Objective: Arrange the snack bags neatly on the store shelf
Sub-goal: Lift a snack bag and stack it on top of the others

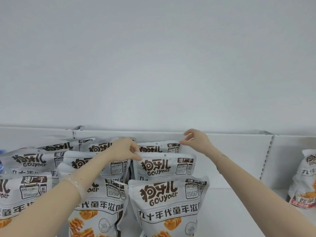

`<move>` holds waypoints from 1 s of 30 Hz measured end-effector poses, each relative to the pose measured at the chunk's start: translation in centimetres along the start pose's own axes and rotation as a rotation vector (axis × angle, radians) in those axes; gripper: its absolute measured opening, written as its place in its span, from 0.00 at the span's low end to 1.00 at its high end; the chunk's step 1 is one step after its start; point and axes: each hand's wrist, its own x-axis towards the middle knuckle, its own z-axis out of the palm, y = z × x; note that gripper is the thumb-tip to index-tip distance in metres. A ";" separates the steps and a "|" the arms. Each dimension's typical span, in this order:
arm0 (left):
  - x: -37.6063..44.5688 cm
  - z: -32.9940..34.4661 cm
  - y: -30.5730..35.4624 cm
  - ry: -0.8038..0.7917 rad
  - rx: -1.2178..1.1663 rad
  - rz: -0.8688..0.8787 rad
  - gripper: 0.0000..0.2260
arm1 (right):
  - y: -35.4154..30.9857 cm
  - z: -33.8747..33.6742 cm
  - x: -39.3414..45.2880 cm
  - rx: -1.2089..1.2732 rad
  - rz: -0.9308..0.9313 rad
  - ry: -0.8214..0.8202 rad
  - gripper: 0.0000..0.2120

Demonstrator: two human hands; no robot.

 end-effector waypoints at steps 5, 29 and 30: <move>0.2 -1.0 0.0 0.067 -0.118 -0.004 0.14 | 0.9 2.6 3.2 -0.101 0.061 -0.180 0.18; 1.4 -3.9 8.1 0.480 -0.447 0.099 0.24 | -11.3 -16.9 -1.0 0.551 -0.415 0.591 0.15; 1.0 -4.1 8.9 0.490 -0.514 0.126 0.24 | -11.9 -17.6 -1.8 0.576 -0.422 0.596 0.17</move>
